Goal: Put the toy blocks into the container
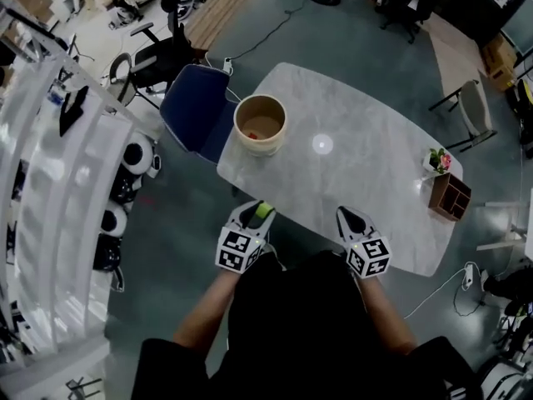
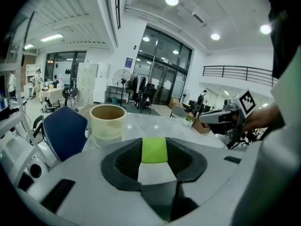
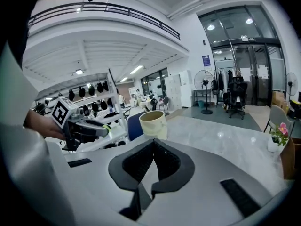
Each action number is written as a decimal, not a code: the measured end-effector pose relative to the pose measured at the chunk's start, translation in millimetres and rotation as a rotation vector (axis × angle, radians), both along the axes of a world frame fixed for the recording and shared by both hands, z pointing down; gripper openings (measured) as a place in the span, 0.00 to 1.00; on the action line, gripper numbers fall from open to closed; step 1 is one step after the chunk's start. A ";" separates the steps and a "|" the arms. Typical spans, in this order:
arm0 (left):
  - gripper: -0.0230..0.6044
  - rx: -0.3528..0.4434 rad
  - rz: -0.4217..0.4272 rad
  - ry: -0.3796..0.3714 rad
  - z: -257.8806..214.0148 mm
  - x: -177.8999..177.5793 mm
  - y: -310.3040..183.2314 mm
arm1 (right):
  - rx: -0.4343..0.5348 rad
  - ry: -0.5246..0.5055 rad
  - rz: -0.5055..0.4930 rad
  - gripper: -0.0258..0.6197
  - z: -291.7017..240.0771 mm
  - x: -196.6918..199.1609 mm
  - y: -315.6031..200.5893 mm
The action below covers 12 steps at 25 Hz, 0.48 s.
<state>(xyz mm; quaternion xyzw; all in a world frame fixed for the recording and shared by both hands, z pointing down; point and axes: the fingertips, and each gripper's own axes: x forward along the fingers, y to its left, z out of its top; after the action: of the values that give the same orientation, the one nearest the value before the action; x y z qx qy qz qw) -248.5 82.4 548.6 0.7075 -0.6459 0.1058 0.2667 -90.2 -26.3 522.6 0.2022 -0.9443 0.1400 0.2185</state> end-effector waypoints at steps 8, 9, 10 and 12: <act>0.26 0.016 -0.129 0.027 -0.6 -64.1 19.2 | -0.005 0.019 -0.129 0.04 -4.4 -76.2 26.8; 0.26 0.015 -0.143 0.030 0.5 -72.2 18.3 | 0.001 0.022 -0.144 0.04 -3.5 -85.6 26.0; 0.26 0.015 -0.158 0.034 1.7 -79.4 16.5 | 0.002 0.024 -0.158 0.04 -1.5 -94.3 24.6; 0.26 0.013 -0.185 0.039 3.1 -92.4 12.1 | -0.013 0.024 -0.185 0.04 4.8 -111.1 21.6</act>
<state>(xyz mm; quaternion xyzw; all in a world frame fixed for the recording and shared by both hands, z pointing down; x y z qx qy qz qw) -340.9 94.5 551.6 0.6482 -0.7039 0.0626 0.2836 -201.3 -4.7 527.4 0.1146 -0.9553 0.1230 0.2430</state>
